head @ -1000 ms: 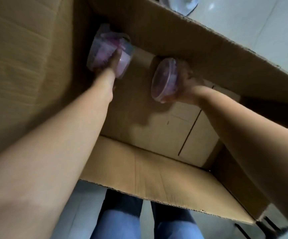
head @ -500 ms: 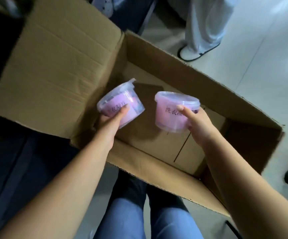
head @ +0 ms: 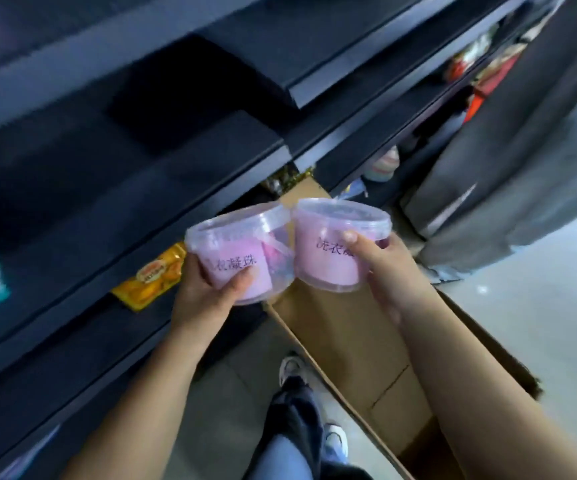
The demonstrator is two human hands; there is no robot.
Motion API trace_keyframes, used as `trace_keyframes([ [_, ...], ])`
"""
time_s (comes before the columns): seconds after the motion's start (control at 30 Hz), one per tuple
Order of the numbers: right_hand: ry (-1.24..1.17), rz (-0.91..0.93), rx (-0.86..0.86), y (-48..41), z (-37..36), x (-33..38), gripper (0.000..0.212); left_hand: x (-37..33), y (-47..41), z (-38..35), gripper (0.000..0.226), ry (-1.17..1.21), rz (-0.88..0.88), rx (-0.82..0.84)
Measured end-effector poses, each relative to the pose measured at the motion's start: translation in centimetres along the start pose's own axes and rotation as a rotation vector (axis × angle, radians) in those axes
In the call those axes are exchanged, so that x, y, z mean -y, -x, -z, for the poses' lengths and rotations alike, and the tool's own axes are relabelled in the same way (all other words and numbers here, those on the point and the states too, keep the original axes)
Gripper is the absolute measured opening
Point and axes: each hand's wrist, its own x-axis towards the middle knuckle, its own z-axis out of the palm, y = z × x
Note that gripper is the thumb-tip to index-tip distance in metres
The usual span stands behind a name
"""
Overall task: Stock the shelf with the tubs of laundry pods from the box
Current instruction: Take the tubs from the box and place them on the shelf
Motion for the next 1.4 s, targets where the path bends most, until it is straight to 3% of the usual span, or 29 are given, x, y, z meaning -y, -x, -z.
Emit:
trace_keyframes([
  [0.1, -0.032, 0.026, 0.140, 2.4, -5.4, 3.6, 0.103, -4.0, 4.1, 5.0, 0.096, -0.017, -0.044, -0.141],
  [0.23, -0.062, 0.076, 0.340, 5.8, -12.6, 7.7, 0.065, -8.2, 9.3, 11.6, 0.105, -0.064, -0.137, -0.390],
  [0.3, -0.054, 0.117, 0.414, 7.3, -16.2, 9.2, 0.071, -10.0, 11.5, 14.9, 0.093, -0.088, -0.194, -0.461],
  [0.37, -0.034, 0.153, 0.500, 9.1, -20.5, 10.6, 0.078, -11.7, 13.7, 18.5, 0.113, -0.079, -0.280, -0.515],
  [0.43, 0.002, 0.202, 0.597, 10.7, -24.8, 11.5, 0.063, -12.9, 15.8, 22.6, 0.128, -0.029, -0.358, -0.541],
  [0.5, 0.017, 0.226, 0.658, 12.4, -28.9, 12.2, 0.063, -14.2, 17.7, 26.0, 0.116, 0.025, -0.387, -0.552],
  [0.6, 0.032, 0.260, 0.748, 14.7, -35.7, 11.9, 0.090, -14.9, 20.9, 31.3, 0.063, 0.022, -0.391, -0.645],
  [0.67, 0.028, 0.265, 0.784, 16.5, -39.8, 11.7, 0.095, -14.9, 22.7, 35.2, 0.073, -0.011, -0.378, -0.730],
  [0.77, -0.004, 0.274, 0.846, 18.9, -45.8, 10.9, 0.073, -14.9, 25.7, 41.1, 0.078, -0.050, -0.328, -0.803],
  [0.9, -0.004, 0.302, 0.883, 21.2, -52.2, 9.6, 0.097, -15.3, 28.5, 46.8, 0.074, -0.019, -0.331, -0.818],
  [0.97, 0.003, 0.303, 0.887, 21.5, -54.6, 9.4, 0.089, -15.5, 29.2, 49.0, 0.074, 0.004, -0.314, -0.829],
  [1.03, 0.008, 0.312, 0.892, 21.4, -56.8, 9.6, 0.080, -15.8, 29.1, 51.3, 0.057, 0.017, -0.295, -0.861],
  [1.13, 0.012, 0.359, 0.911, 20.6, -59.6, 10.4, 0.096, -16.6, 27.9, 53.7, 0.058, -0.021, -0.341, -0.914],
  [1.2, 0.020, 0.388, 0.942, 19.4, -61.3, 11.3, 0.083, -17.3, 26.2, 55.4, 0.068, -0.074, -0.353, -0.965],
  [1.3, 0.013, 0.448, 0.926, 16.7, -63.9, 12.7, 0.041, -18.3, 22.9, 58.6, 0.070, -0.114, -0.377, -1.015],
  [1.4, 0.003, 0.490, 0.869, 13.3, -66.7, 14.0, 0.043, -19.5, 19.2, 61.6, 0.060, -0.132, -0.397, -1.049],
])
